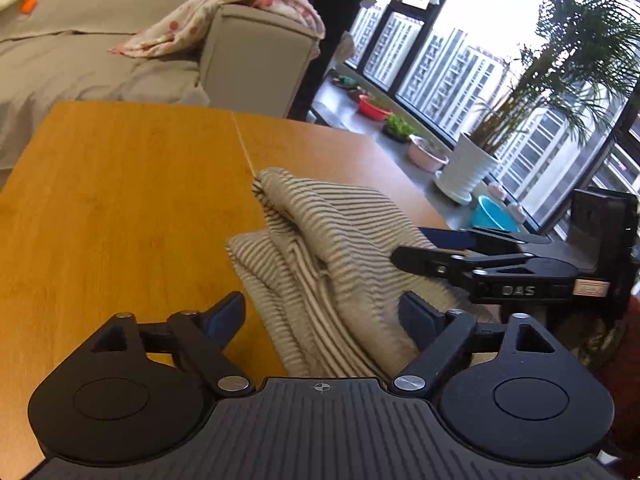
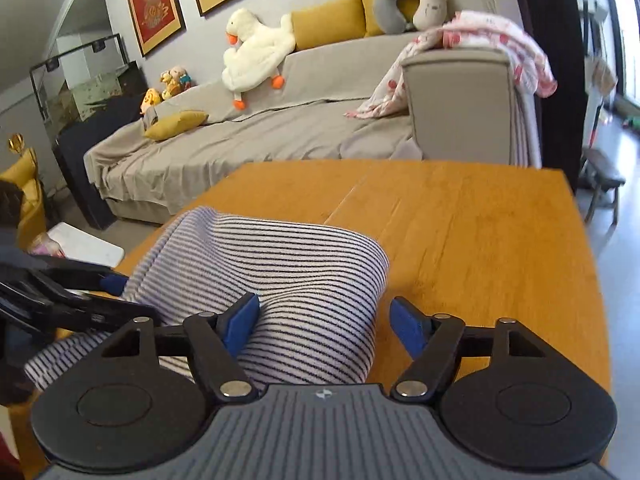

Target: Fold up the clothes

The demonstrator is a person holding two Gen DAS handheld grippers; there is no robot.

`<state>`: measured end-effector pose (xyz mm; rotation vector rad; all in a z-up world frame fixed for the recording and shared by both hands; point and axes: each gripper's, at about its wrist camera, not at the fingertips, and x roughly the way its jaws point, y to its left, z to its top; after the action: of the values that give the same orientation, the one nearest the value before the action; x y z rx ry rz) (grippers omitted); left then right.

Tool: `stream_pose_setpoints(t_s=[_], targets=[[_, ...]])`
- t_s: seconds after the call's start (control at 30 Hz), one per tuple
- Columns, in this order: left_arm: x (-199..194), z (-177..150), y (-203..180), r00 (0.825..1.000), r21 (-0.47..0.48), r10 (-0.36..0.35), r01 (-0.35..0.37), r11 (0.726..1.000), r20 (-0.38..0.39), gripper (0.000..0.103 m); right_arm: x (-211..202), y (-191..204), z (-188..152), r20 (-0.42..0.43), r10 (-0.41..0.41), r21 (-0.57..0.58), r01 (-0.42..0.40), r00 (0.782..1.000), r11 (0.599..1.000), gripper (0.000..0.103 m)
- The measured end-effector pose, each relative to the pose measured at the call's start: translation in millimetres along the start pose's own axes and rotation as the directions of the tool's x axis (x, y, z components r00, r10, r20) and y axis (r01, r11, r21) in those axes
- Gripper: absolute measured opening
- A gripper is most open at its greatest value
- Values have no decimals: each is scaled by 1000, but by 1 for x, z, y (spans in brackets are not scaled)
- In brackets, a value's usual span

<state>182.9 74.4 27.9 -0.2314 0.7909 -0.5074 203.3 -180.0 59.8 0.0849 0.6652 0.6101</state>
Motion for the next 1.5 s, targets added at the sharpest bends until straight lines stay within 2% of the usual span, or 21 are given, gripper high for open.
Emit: stream_pose_setpoints(t_s=[0.07, 0.13, 0.17, 0.2, 0.33, 0.47, 0.5, 0.53, 0.73, 0.83, 1.1, 1.2, 1.3, 1.4, 1.5], targets=[[-6, -3, -9, 999, 6, -35, 35, 999, -21, 95, -8, -2, -5, 4, 14, 26, -14, 1000, 1000, 74], [-5, -11, -17, 998, 35, -44, 45, 998, -48, 94, -17, -4, -10, 8, 27, 52, -28, 1000, 998, 84], [-3, -15, -19, 998, 55, -31, 34, 998, -59, 92, -21, -5, -12, 11, 34, 65, -35, 999, 997, 85], [0, -19, -20, 997, 75, -16, 22, 997, -70, 91, -25, -6, -14, 13, 41, 78, -42, 999, 996, 85], [4, -29, -13, 997, 41, -39, 42, 998, -71, 89, -43, -7, -38, 2, 131, 168, -130, 991, 977, 85], [4, -34, -7, 997, 30, -66, 67, 997, -49, 85, -46, 0, -58, -12, 103, 198, -99, 995, 975, 84], [5, -35, -5, 997, 29, -72, 73, 997, -42, 83, -46, 3, -57, -11, 103, 181, -99, 995, 978, 78], [5, -36, -3, 996, 27, -79, 80, 996, -34, 83, -45, 5, -55, -9, 102, 164, -99, 995, 981, 76], [8, -33, 25, 997, 5, -75, 74, 997, 36, 83, -3, 18, -27, -16, 92, 90, -90, 996, 992, 76], [8, -19, 51, 997, -9, -39, 39, 999, 70, 83, 22, 24, -12, -12, 93, 54, -92, 996, 994, 77], [18, 31, 119, 987, -51, 67, -61, 997, 146, 82, 126, 36, 48, 59, 95, -11, -94, 994, 995, 82], [-1, 42, 116, 977, 9, 124, -128, 992, 174, 74, 145, 39, 61, 67, 108, -23, -107, 992, 994, 84], [-34, 49, 104, 951, 59, 149, -171, 983, 272, 73, 152, 43, 66, 68, 111, -51, -108, 991, 993, 86], [-50, 67, 92, 929, 86, 95, -133, 987, 357, 74, 151, 42, 64, 73, 108, -50, -105, 991, 993, 86], [-21, 85, 99, 951, 94, 72, -105, 990, 299, 72, 146, 48, 61, 100, 77, -82, -69, 992, 994, 86]])
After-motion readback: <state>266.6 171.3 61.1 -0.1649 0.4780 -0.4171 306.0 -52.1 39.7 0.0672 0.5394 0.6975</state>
